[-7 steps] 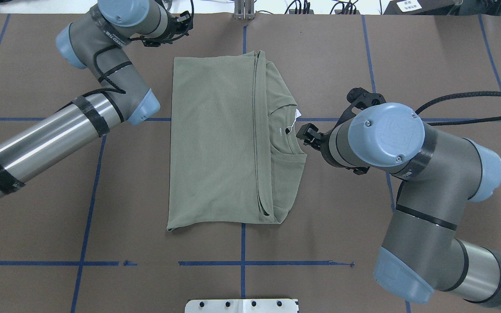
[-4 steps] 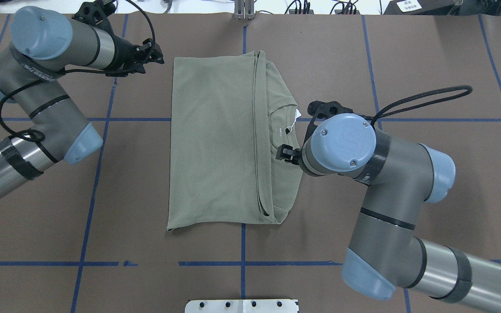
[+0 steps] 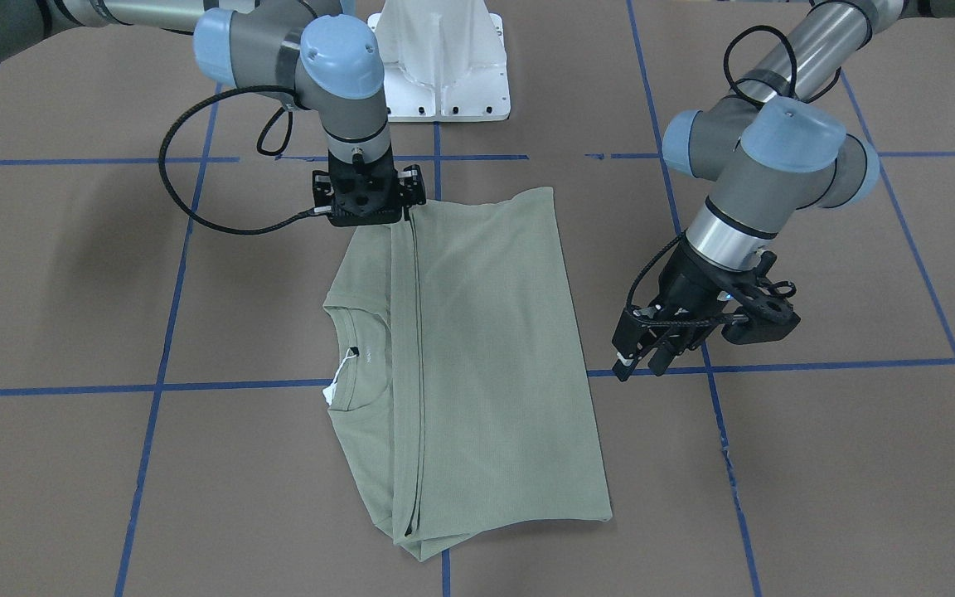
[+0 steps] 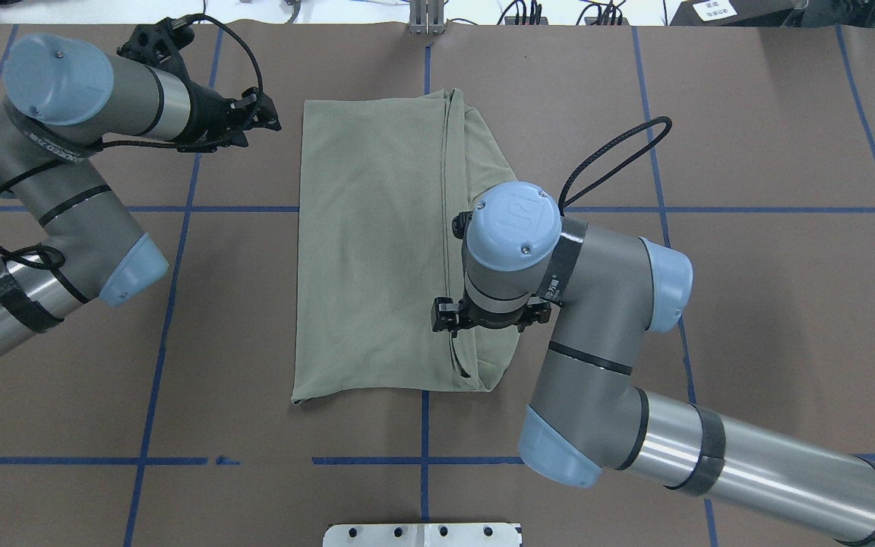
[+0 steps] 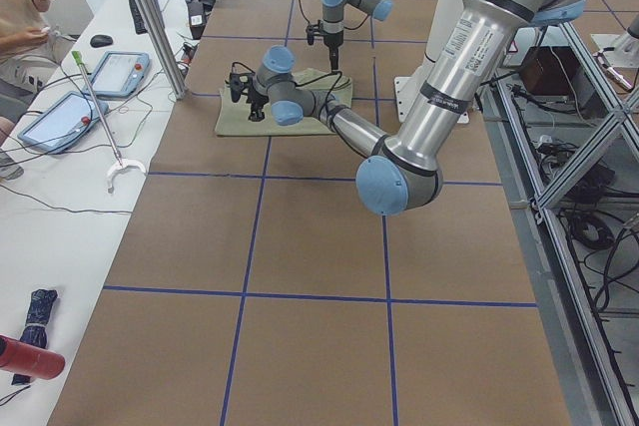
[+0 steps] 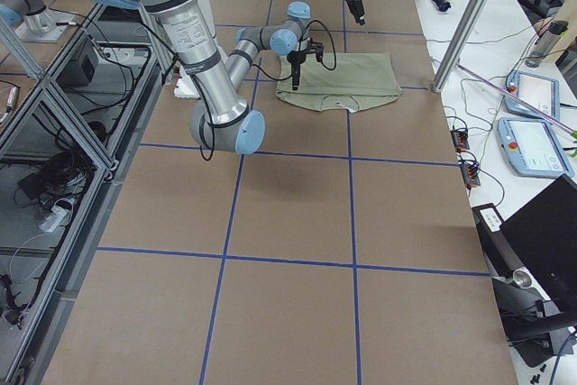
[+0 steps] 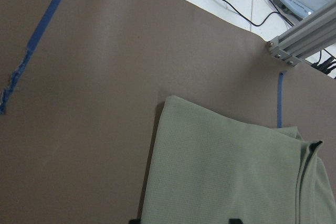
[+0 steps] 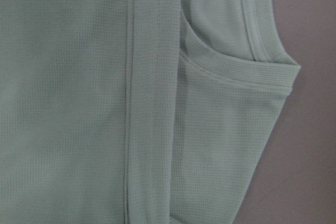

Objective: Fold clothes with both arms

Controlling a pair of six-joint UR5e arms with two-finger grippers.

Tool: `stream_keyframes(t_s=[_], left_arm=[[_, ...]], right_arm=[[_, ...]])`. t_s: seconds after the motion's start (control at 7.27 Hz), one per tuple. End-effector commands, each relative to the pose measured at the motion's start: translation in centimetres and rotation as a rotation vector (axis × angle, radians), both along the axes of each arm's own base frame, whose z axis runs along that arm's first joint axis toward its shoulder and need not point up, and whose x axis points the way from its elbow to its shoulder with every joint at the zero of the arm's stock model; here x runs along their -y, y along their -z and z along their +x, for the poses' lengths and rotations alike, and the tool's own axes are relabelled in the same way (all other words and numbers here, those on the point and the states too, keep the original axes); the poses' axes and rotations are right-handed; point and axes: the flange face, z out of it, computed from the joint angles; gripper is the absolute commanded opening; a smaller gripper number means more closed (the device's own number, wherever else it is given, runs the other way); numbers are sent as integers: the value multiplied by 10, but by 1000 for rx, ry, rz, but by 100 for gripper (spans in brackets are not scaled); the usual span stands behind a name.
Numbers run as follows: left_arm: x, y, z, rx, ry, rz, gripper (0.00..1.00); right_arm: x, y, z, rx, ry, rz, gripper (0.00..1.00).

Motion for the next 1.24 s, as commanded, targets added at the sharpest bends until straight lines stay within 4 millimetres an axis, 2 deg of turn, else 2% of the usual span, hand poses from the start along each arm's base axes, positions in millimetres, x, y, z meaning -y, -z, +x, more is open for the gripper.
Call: stream_keyframes(t_s=[0.0,0.14,0.41,0.69,1.1], left_arm=[[2,-10,5,13,-3,-16,63],[2,-22,5,26,-6,-28,63],[-1,-19,5,19,-8,-28,63],[-3,-17,8,7,-36,-29,63],[-4,-16,7,-14,-36,-6,63]], right_arm=[[12,15,-36,-26,49,-13,100],[11,9,-40,-55,73,-6,100],[5,-3,-45,-115,151,57,100],[-6,6,-53,-146,186,86,100],[-25,-4,-68,-202,206,138,100]])
